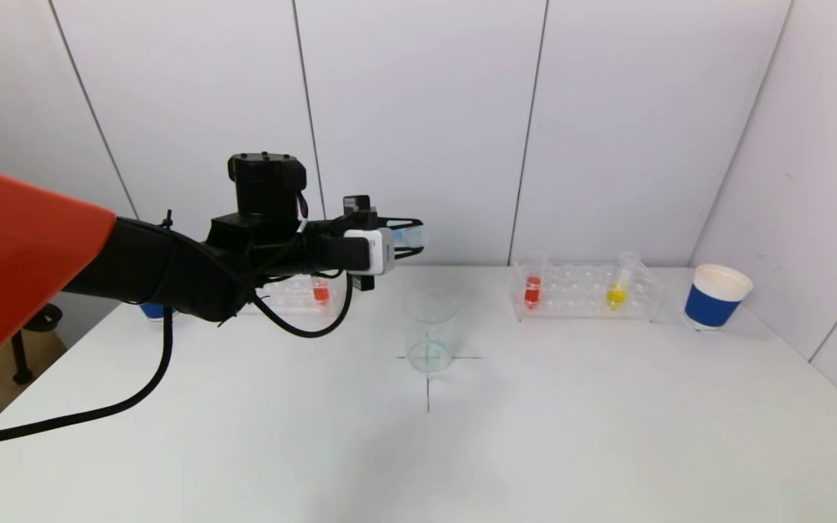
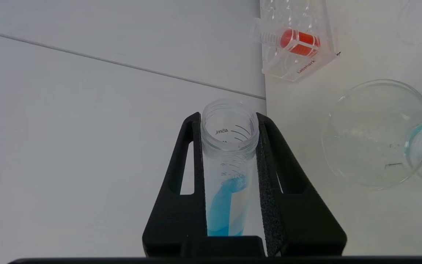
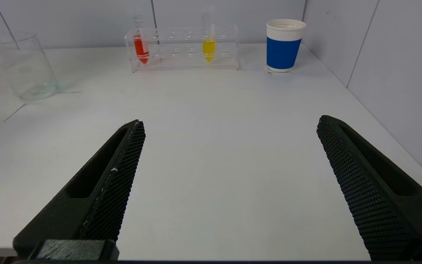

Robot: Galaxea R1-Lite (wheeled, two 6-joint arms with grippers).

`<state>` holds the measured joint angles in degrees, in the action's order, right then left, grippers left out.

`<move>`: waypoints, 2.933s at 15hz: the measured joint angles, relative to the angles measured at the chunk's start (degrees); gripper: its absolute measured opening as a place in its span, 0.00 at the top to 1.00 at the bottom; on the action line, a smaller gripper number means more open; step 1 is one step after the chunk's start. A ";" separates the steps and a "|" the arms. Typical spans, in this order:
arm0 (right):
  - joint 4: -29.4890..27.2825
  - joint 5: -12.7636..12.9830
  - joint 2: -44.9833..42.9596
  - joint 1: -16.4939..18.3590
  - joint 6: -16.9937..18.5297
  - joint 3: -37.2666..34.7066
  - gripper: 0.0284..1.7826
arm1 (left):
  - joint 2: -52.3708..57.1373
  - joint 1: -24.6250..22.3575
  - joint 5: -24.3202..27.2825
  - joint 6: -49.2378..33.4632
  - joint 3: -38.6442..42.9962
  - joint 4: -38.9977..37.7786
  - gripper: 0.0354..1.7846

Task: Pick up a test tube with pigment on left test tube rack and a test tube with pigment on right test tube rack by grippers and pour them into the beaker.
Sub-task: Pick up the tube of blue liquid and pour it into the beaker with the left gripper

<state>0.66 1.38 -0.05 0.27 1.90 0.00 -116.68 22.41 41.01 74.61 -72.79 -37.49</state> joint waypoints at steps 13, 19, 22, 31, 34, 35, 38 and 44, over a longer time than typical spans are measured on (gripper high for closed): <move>0.02 0.02 0.00 0.00 0.02 0.00 0.04 | -3.22 0.07 1.57 -1.10 6.01 -14.34 0.78; 0.02 -0.01 0.00 0.00 0.02 0.00 0.04 | -4.60 -0.11 1.74 -0.93 6.78 -17.25 0.78; 0.02 0.00 0.00 0.00 0.02 0.00 0.04 | -5.32 -0.02 1.60 -0.07 6.80 -18.66 0.78; 0.02 0.02 0.00 0.00 0.00 0.00 0.04 | -7.35 0.27 1.07 6.97 6.50 -18.80 0.78; 0.02 0.00 0.00 0.00 0.00 0.00 0.04 | -7.91 0.35 1.00 8.89 6.23 -18.74 0.78; 0.02 -0.01 0.00 0.00 0.02 0.00 0.04 | -8.02 0.35 1.02 9.22 6.21 -18.71 0.78; 0.02 -0.01 0.00 0.00 0.02 0.00 0.04 | -8.22 0.38 1.02 10.79 5.99 -18.65 0.78; 0.00 0.02 0.00 0.00 0.02 0.00 0.04 | -8.24 0.27 1.02 13.92 4.79 -18.35 0.78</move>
<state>0.66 1.40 -0.05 0.27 1.93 0.00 -124.92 22.67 42.03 88.53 -68.00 -55.83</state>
